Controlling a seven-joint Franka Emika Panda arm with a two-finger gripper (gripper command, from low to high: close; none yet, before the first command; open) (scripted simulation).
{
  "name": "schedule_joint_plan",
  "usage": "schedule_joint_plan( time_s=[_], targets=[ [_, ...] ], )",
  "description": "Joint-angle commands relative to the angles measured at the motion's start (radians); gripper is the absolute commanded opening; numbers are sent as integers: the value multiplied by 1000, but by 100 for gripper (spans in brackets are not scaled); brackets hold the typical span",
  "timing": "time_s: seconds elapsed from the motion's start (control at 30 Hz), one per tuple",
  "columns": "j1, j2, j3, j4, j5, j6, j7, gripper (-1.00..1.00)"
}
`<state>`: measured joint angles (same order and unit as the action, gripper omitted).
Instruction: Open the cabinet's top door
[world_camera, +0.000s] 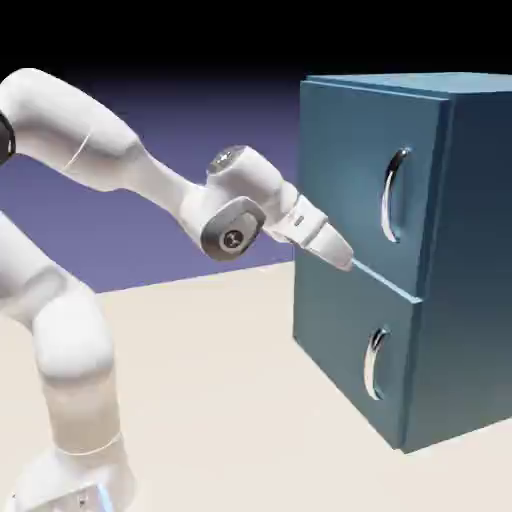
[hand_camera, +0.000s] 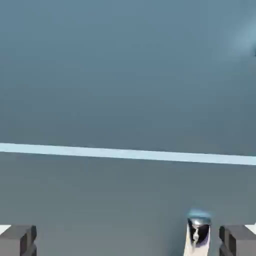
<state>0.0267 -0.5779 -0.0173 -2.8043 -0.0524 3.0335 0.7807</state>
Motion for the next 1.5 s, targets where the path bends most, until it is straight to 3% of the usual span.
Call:
schedule_joint_plan(
  time_s=[0.0, 1.47],
  targets=[
    [12, -7, -14, 5, -44, -3, 33, 100],
    [548, -296, -646, 211, -1957, -129, 1482, 100]
  ],
)
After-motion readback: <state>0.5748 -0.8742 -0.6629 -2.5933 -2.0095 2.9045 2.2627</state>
